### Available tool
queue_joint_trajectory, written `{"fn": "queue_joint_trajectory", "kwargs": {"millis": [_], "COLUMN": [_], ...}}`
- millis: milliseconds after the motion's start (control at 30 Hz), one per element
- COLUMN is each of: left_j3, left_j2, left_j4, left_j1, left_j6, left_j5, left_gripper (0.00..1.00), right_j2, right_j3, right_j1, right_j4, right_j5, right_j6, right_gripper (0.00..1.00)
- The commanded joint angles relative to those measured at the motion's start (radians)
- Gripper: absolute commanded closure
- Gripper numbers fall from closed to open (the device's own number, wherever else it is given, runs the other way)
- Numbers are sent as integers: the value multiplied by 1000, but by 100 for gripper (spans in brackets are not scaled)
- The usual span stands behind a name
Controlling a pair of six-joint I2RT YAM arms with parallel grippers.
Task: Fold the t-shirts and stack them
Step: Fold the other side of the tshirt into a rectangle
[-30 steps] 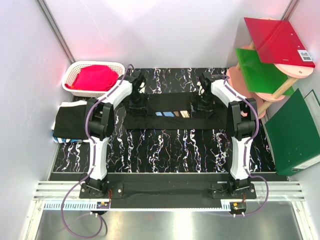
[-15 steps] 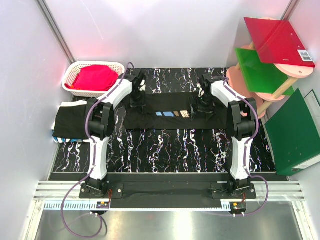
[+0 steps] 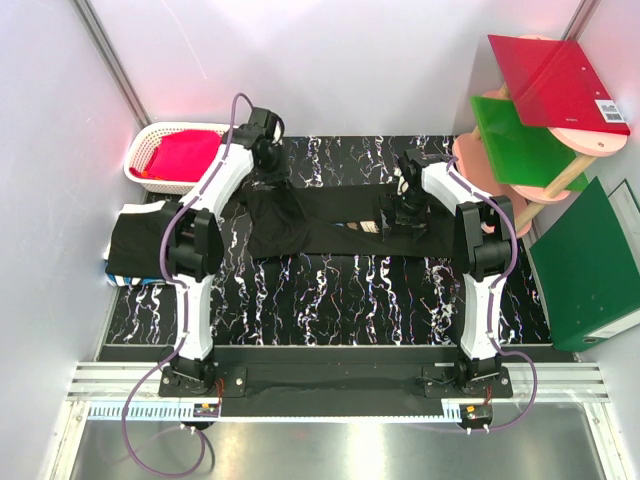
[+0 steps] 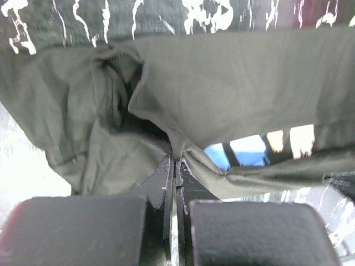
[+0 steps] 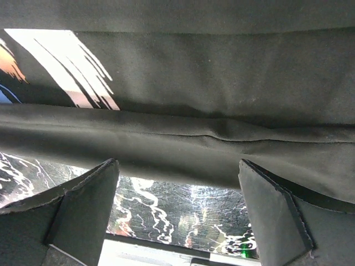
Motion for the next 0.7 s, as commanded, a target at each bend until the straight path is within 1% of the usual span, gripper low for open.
{"fn": "queue_joint_trajectory", "kwargs": {"millis": [0,33,67,133,233,267,400,500,667], "left_j3": [78,88,97,105,76,63,-22,-98,-213], "left_j2": [99,118,142,147,109,74,-6,-58,-106], "left_j4": [46,44,44,44,55,62,76,81,93], "left_j1": [18,24,27,29,26,26,26,26,26], "left_j6": [-61,-64,-73,-73,-61,-47,-13,4,-1], "left_j5": [26,40,69,83,95,97,102,103,114], "left_gripper": [91,64,3,1,1,1,1,1,1], "right_j2": [-64,-69,-75,-99,-136,-145,-182,-196,-168], "right_j3": [14,21,23,34,38,38,25,-11,-64], "right_j1": [7,6,7,7,7,7,7,7,7], "right_j4": [20,20,22,23,26,25,26,15,-6], "right_j5": [27,41,50,80,137,144,232,358,430], "right_j6": [-3,-4,-4,-14,-29,-32,-46,-24,2], "right_gripper": [3,3,3,2,1,0,0,0,0]}}
